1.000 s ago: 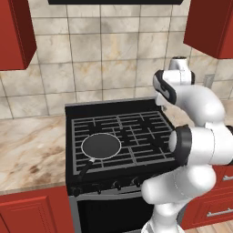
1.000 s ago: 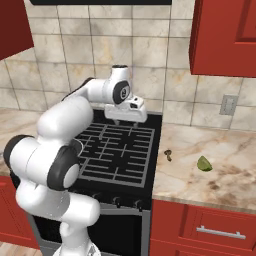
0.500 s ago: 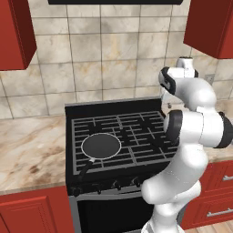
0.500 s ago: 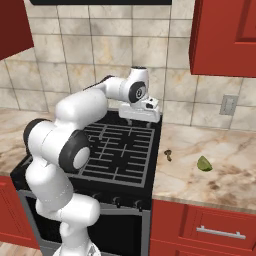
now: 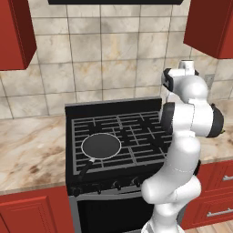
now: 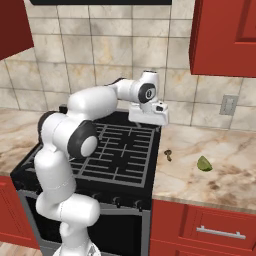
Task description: Put the mushroom and lemon wedge in the pan. Then turn on the front left burner and set the heat to medium.
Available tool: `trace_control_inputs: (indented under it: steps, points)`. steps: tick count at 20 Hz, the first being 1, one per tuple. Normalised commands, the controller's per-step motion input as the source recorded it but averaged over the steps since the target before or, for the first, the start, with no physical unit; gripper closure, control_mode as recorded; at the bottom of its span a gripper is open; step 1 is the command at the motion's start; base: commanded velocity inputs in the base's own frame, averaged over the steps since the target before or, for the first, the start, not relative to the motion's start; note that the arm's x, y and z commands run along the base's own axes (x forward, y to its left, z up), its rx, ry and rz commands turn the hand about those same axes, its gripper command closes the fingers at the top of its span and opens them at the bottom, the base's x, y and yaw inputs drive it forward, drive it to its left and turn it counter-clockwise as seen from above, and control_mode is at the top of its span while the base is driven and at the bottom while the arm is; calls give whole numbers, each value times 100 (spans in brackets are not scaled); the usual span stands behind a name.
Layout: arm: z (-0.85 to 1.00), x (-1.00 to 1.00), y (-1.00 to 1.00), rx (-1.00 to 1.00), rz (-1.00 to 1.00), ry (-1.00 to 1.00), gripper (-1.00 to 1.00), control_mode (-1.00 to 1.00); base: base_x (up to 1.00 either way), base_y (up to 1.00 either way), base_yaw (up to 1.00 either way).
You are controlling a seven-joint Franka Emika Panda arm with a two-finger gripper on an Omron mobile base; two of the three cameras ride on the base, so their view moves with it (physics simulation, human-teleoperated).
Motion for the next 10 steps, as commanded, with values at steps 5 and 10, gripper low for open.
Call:
trace_control_inputs:
  steps: [5, 10]
  points:
    - [-29, 2, -28, 0, 0, 7, -100, -100, 0, 0, 0]
    - [-32, 3, -21, 0, 0, 5, -100, -100, 0, 0, 0]
